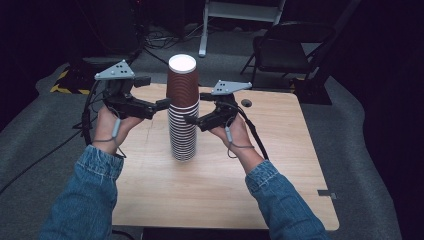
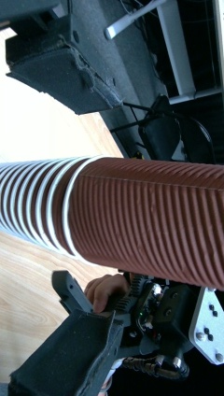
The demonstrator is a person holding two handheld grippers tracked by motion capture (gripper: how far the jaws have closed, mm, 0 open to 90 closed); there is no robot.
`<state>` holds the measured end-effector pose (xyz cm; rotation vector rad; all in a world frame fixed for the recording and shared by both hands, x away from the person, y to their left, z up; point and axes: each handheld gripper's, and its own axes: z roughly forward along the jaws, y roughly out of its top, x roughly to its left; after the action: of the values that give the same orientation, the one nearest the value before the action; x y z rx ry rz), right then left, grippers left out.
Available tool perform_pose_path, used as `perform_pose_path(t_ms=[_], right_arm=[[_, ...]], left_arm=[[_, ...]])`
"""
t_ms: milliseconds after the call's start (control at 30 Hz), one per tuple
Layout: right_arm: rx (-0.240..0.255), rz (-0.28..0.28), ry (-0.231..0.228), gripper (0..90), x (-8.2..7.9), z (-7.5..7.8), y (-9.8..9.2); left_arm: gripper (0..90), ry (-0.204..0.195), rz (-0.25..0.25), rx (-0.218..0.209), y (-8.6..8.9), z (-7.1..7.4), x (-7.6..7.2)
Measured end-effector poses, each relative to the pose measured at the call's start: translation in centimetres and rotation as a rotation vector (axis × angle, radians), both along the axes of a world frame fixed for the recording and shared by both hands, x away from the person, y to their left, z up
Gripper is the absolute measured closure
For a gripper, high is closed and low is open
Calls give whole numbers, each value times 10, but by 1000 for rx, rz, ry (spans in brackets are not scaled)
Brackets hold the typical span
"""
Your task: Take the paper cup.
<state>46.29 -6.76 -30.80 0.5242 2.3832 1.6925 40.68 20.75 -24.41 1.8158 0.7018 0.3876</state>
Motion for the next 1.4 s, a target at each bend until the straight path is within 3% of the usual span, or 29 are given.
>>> perform_pose_path(t_ms=[133, 667, 900, 1000, 1100, 1400], right_arm=[[-3, 5, 10, 41, 5, -1, 6], [-3, 17, 13, 75, 7, -1, 8], [-5, 16, 11, 77, 7, -1, 8], [-6, 15, 10, 77, 7, -1, 8], [-6, 14, 9, 78, 7, -1, 8], [-10, 13, 8, 79, 6, -1, 8]], left_arm=[[0, 20, -9, 24, -7, -9, 6], [0, 63, -10, 23, -22, -31, 21], [0, 48, -22, 1, -34, -34, 26], [0, 46, -1, 26, -40, -35, 27], [0, 38, 7, 21, -44, -34, 29], [45, -21, 34, 30, -48, -32, 26]])
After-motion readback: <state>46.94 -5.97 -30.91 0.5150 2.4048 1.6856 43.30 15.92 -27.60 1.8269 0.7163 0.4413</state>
